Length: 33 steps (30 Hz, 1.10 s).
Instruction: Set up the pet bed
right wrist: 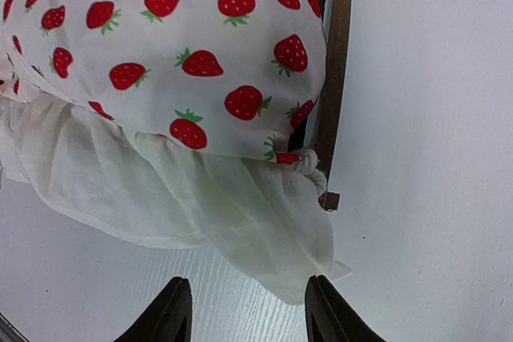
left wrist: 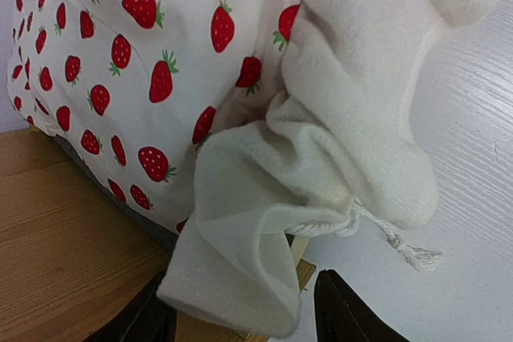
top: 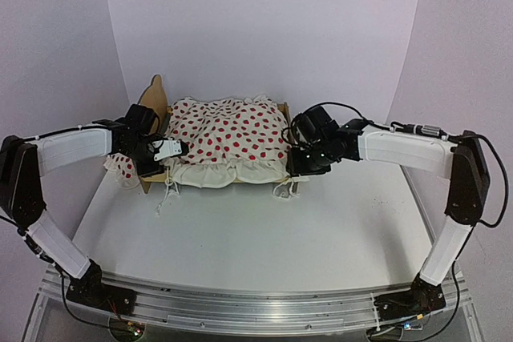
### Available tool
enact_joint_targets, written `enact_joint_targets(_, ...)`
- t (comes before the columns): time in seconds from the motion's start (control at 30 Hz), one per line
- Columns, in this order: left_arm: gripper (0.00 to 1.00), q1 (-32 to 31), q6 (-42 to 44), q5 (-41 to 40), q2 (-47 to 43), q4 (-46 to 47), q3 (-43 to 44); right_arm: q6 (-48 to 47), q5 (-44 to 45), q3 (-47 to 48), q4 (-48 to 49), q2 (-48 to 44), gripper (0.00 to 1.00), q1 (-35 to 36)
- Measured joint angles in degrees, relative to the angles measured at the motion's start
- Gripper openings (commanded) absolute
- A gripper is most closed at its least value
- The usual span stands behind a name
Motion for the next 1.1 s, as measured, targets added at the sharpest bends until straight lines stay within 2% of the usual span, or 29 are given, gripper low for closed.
enact_joint_targets(0.1, 0.36, 0.0, 0.9, -2.2, 1.6, 0.3, 0.3, -0.1, -1.7, 0.0, -0.6, 1.7, 0.48, -0.8)
enact_joint_targets(0.23, 0.02, 0.0, 1.9, -3.5, 1.9, 0.9, 0.4, -0.1, -3.1, 0.3, -1.2, 3.2, 0.25, -1.7)
enact_joint_targets(0.33, 0.0, 0.0, 2.5, -3.7, 1.9, 1.2, 0.4, -0.6, -3.5, 1.1, -1.3, 4.4, 0.1, -2.4)
enact_joint_targets(0.43, 0.0, 0.3, 2.7, -3.2, 1.4, 1.2, 0.4, -0.6, -3.6, 1.2, -1.4, 5.1, 0.05, -2.9)
enact_joint_targets(0.5, 0.0, 0.8, 2.7, -2.4, 0.7, 1.1, 0.4, -0.7, -3.5, 1.2, -1.4, 5.1, 0.06, -3.2)
enact_joint_targets(0.53, 0.04, 1.2, 2.7, -1.9, 0.2, 1.1, 0.4, -0.9, -3.6, 1.3, -1.4, 5.1, 0.07, -3.3)
enact_joint_targets(0.6, 0.29, 2.3, 3.2, -0.2, -0.7, 0.6, 0.4, -1.1, -3.7, 1.4, -1.4, 5.1, 0.08, -3.4)
enact_joint_targets(0.63, 0.38, 2.7, 3.8, 0.7, -1.0, 0.0, 0.4, -1.3, -3.7, 1.4, -1.4, 5.1, 0.09, -3.4)
enact_joint_targets(0.77, 0.51, 3.4, 6.8, 5.2, -1.2, -2.0, 0.4, -1.8, -4.4, 1.4, -1.4, 5.1, 0.09, -3.5)
enact_joint_targets(0.83, 0.54, 3.3, 8.6, 6.7, -0.8, -2.0, 0.5, -1.9, -4.7, 1.4, -1.4, 5.1, 0.08, -3.5)
enact_joint_targets(0.87, 0.51, 3.3, 9.5, 7.2, -0.3, -2.0, 0.8, -1.9, -4.9, 1.5, -1.4, 5.1, 0.07, -3.5)
enact_joint_targets(0.9, 0.41, 3.2, 10.4, 7.3, 0.8, -1.9, 1.4, -2.0, -5.1, 1.5, -1.4, 5.1, 0.05, -3.5)
enact_joint_targets(0.97, 0.12, 3.2, 11.5, 7.3, 2.6, -1.3, 2.2, -2.2, -5.4, 1.6, -1.4, 5.1, 0.01, -3.5)
enact_joint_targets(1.0, 0.02, 3.2, 11.9, 7.3, 3.6, -1.3, 2.7, -2.3, -5.6, 1.6, -1.4, 5.1, 0.0, -3.5)
enact_joint_targets(1.1, 0.0, 3.2, 12.3, 7.2, 5.2, -2.2, 4.4, -2.4, -5.9, 1.6, -1.4, 5.1, 0.0, -3.5)
